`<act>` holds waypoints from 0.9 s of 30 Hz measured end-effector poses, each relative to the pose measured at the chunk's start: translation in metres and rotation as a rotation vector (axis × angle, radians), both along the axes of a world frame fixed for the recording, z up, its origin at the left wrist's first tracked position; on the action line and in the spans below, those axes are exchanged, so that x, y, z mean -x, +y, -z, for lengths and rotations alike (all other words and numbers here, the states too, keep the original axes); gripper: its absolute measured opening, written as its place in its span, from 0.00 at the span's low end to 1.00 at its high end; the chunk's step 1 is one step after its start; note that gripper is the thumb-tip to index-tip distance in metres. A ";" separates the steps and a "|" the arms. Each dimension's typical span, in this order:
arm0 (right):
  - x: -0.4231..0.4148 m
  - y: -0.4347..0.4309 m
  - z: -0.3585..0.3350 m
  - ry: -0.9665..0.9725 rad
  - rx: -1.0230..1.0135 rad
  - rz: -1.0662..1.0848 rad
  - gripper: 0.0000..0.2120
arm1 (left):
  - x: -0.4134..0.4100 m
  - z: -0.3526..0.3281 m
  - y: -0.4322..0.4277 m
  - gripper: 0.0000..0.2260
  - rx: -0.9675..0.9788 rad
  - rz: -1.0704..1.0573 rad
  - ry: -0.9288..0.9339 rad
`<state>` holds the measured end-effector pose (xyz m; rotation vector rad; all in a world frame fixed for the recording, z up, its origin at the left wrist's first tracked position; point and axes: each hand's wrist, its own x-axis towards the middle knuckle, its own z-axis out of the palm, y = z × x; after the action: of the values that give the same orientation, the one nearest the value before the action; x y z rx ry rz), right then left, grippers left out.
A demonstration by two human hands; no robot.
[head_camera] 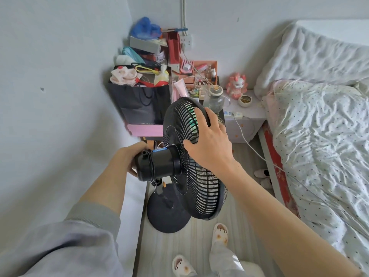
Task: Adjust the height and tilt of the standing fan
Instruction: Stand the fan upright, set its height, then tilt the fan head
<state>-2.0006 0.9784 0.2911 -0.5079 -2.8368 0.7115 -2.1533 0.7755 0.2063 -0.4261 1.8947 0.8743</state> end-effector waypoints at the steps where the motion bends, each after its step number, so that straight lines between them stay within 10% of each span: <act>1: 0.001 0.000 0.000 -0.002 0.000 0.001 0.40 | 0.002 -0.003 -0.001 0.14 0.046 0.036 0.055; 10: 0.006 -0.005 -0.001 -0.012 -0.012 0.007 0.40 | 0.015 -0.016 -0.009 0.28 -0.054 0.034 0.368; 17: 0.005 -0.005 0.000 -0.019 -0.019 0.003 0.40 | -0.002 -0.022 0.001 0.19 -0.090 0.133 0.747; 27: 0.001 -0.002 -0.004 -0.019 0.033 -0.015 0.40 | -0.098 0.020 0.015 0.24 0.404 0.573 1.381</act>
<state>-2.0012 0.9767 0.2955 -0.5012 -2.8540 0.7611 -2.0558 0.7907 0.1866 0.7003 3.2055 0.3265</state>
